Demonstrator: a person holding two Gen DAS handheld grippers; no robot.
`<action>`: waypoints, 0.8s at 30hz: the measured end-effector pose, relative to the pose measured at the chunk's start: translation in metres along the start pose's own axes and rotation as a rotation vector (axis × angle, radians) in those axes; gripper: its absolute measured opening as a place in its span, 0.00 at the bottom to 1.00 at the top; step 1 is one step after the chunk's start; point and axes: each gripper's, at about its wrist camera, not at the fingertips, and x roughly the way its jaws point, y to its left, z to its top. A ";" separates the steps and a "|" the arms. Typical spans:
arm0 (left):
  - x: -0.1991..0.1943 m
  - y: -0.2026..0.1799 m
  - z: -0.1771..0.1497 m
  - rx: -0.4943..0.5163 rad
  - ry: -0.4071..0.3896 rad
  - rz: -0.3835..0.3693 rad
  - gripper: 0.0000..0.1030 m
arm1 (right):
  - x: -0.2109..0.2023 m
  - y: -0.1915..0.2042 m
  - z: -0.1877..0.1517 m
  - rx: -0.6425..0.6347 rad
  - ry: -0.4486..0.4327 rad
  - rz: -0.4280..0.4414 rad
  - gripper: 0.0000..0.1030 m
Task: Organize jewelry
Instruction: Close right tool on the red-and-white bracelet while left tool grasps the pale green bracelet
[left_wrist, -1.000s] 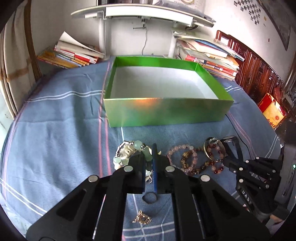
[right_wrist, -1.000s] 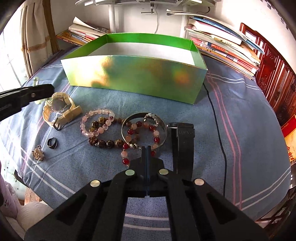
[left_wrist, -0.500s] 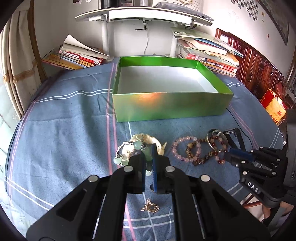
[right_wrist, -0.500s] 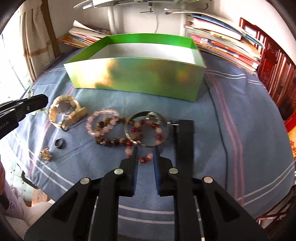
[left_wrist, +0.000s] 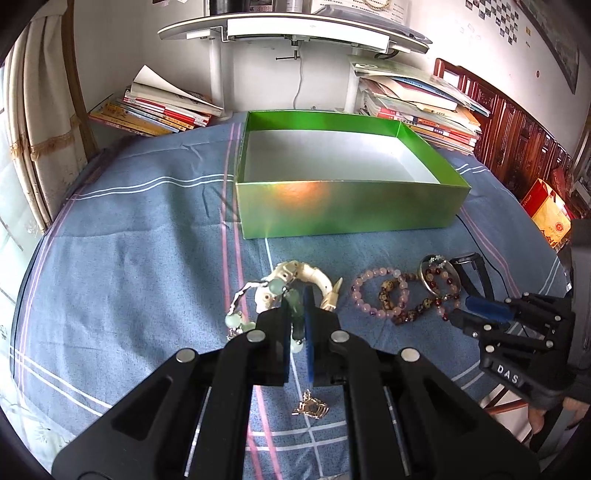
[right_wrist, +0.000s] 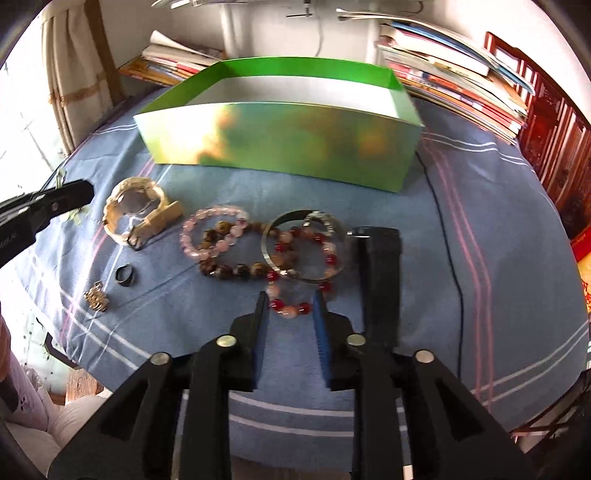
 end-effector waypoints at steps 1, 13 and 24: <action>0.000 -0.001 0.000 0.000 0.002 -0.002 0.06 | 0.003 -0.005 0.001 0.022 0.008 0.003 0.30; 0.008 -0.004 -0.002 0.009 0.023 -0.008 0.07 | 0.015 -0.006 0.002 0.017 -0.002 -0.027 0.25; -0.014 0.009 0.006 -0.013 -0.043 0.007 0.07 | -0.024 -0.003 0.008 0.009 -0.112 0.023 0.07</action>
